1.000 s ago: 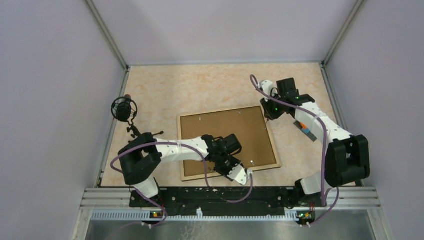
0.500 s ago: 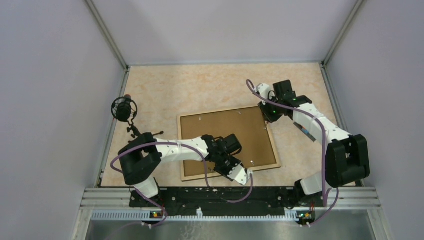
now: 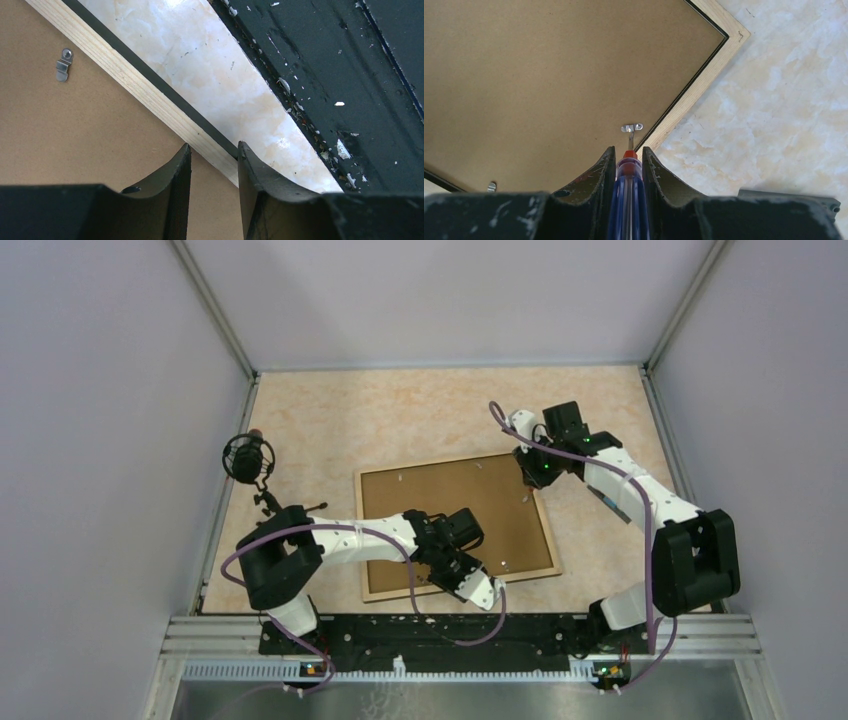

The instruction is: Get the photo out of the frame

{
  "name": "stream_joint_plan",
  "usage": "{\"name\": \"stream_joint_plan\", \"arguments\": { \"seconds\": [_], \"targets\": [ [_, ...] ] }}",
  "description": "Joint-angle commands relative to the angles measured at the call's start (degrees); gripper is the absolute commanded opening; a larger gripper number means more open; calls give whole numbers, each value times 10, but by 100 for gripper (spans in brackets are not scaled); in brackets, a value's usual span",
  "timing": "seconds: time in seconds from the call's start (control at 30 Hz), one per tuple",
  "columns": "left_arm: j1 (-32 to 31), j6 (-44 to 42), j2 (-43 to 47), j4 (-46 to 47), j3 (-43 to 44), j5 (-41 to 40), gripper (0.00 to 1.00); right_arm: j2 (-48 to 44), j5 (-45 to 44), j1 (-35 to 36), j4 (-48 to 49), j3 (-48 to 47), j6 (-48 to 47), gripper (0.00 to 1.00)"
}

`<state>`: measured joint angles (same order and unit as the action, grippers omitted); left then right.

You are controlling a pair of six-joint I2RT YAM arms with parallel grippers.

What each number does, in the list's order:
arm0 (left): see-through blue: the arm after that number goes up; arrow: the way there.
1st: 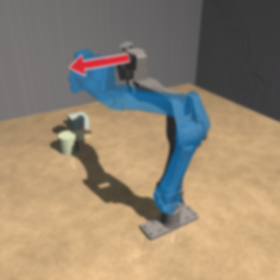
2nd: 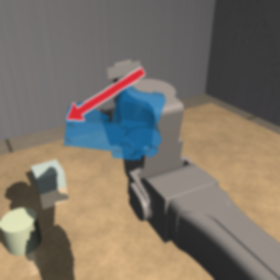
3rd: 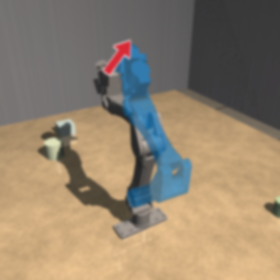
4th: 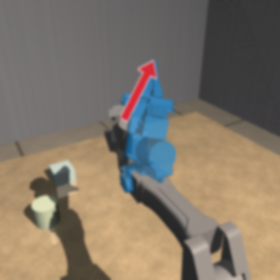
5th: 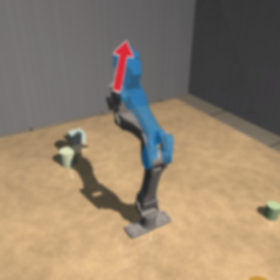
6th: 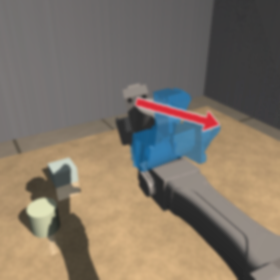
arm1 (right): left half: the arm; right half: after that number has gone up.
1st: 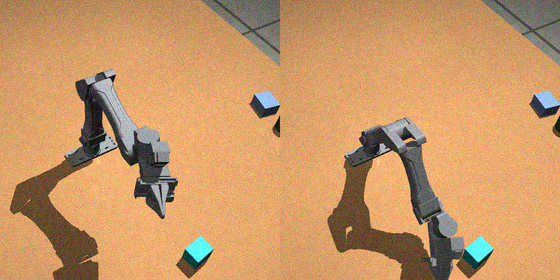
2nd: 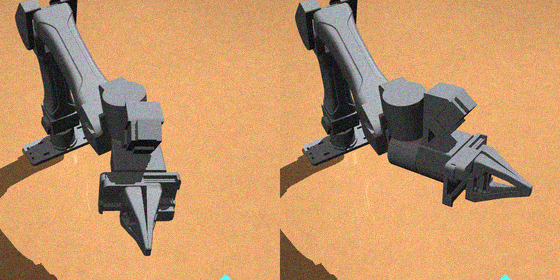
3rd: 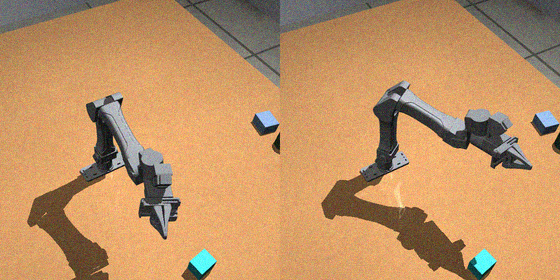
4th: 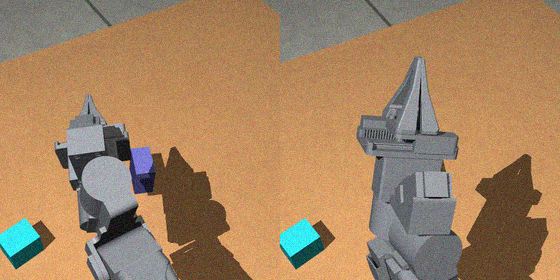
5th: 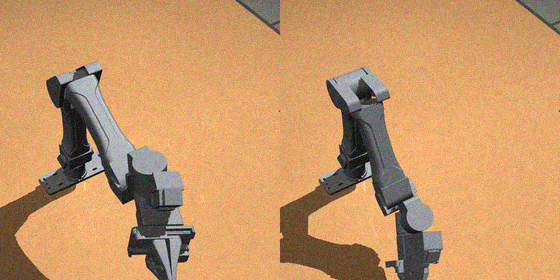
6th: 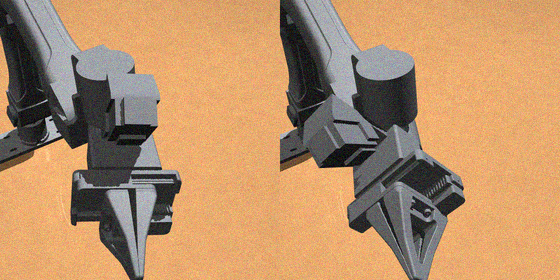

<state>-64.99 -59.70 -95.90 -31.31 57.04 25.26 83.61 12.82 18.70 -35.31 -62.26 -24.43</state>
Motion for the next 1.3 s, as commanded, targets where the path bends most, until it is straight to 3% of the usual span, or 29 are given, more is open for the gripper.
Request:
{"name": "stream_joint_plan", "arguments": {
  "seconds": [0.0,0.77,1.07,1.27],
  "targets": [
    [-6,-22,-35,-43,-23,-21,21,-10,20,11,-13,10,13,0],
    [-5,-6,-33,-38,-23,-34,24,-2,68,10,21,0,42,0],
    [24,63,-19,-12,20,-63,39,-68,102,6,15,-18,48,0],
    [56,129,9,-19,69,-57,61,-97,139,-24,8,-42,75,0]
  ]
}}
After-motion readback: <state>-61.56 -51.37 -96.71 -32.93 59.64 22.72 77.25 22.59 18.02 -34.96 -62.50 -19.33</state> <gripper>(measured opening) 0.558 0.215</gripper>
